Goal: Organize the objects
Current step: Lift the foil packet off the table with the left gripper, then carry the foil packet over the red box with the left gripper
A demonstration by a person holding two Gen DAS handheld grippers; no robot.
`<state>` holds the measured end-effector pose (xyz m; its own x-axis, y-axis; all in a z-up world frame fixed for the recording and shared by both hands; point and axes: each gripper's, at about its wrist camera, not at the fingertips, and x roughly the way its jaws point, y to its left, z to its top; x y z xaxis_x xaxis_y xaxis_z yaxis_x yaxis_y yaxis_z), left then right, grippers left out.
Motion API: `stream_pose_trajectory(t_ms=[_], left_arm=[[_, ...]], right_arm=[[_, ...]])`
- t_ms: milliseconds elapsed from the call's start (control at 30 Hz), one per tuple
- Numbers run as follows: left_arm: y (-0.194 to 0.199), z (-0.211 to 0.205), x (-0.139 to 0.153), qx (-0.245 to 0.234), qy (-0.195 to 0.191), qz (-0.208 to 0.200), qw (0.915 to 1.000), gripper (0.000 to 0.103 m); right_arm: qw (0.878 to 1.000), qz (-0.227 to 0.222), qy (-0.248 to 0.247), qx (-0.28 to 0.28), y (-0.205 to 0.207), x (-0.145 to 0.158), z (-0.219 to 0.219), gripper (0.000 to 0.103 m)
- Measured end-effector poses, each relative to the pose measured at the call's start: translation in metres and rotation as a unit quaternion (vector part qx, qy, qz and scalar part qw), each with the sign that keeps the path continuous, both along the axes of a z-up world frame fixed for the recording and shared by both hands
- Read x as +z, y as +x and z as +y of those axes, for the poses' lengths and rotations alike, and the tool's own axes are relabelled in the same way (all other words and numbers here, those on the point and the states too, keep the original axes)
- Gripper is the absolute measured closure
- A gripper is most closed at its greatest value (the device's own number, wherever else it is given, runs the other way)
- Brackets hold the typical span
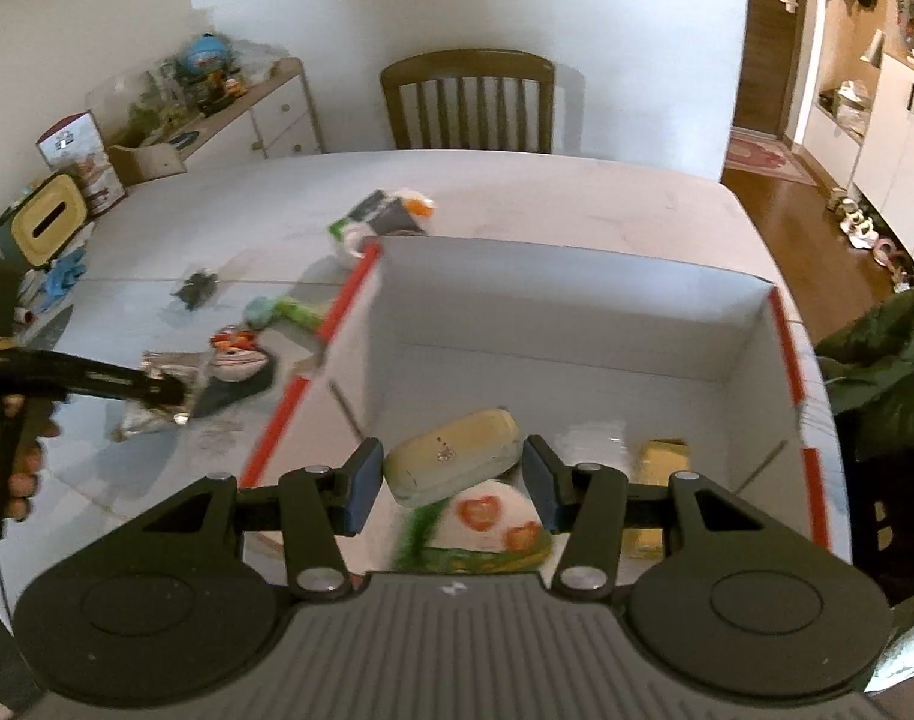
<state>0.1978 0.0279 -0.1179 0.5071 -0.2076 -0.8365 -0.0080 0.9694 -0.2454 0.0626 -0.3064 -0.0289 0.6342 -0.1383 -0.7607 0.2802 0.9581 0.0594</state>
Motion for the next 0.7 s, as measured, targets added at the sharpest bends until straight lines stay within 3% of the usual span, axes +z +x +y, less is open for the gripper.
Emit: stream_pose_trajectory(t_ms=[400,533,700], left_arm=[[-0.022,-0.074,0.087,-0.064,-0.028,-0.076,0.9947,0.060],[-0.021,-0.111,0.104,-0.092,-0.047,-0.091,0.9904,0.060],[-0.012,-0.165,0.110,-0.135,-0.043,-0.102,0.9846,0.060]], right_arm=[[1.000,0.012,-0.005,0.000,-0.012,-0.015,-0.045,0.053],[1.000,0.017,-0.007,0.004,-0.013,-0.019,-0.054,0.053],[1.000,0.020,-0.003,0.000,-0.017,-0.025,-0.065,0.053]])
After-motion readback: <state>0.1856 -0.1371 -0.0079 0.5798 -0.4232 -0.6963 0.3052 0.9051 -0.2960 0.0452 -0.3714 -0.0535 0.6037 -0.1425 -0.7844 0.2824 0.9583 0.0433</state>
